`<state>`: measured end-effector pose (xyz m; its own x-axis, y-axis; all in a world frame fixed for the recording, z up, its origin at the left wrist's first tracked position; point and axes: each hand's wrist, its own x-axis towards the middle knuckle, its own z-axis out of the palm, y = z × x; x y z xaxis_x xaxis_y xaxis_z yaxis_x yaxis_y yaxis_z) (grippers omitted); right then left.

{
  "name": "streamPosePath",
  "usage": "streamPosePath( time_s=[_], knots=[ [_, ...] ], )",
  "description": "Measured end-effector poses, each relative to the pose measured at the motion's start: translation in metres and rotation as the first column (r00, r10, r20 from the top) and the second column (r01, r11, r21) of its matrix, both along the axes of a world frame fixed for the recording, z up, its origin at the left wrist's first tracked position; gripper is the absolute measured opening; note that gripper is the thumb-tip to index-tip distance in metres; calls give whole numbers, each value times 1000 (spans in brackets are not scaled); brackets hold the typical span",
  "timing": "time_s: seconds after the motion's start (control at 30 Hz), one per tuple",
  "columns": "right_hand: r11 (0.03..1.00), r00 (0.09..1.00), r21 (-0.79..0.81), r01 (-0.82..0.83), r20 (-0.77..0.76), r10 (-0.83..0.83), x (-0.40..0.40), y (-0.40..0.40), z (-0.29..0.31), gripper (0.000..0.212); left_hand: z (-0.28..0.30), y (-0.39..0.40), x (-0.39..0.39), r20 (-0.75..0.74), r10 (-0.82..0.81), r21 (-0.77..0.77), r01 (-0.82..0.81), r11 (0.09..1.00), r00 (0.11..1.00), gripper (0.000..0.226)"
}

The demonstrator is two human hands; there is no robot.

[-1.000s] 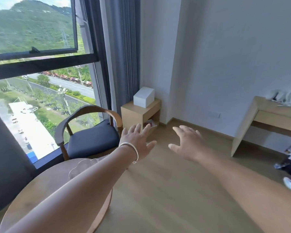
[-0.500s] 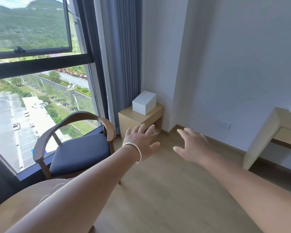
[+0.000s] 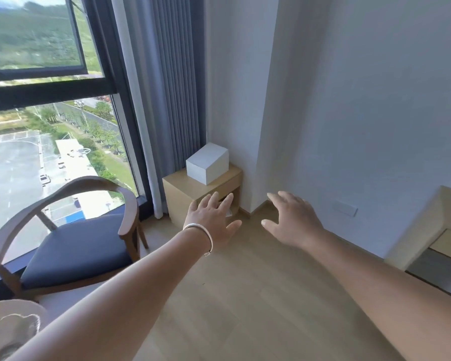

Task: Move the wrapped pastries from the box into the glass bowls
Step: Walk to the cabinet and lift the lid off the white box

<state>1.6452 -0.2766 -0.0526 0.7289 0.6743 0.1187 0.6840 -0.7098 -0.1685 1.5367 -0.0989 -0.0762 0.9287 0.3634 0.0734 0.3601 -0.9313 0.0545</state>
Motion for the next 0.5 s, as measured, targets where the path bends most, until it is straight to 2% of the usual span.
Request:
streamPosePath(
  time_s=[0.23,0.5],
  knots=[
    [1000,999,-13,20,-25,-21,90,-21,-6,71,2,-17,95,-12,-25,11,25,1000,1000,74],
    [998,997,-40,55,-44,-57,221,-17,-18,72,-18,-21,246,-8,-65,-78,64,995,998,72]
  ],
)
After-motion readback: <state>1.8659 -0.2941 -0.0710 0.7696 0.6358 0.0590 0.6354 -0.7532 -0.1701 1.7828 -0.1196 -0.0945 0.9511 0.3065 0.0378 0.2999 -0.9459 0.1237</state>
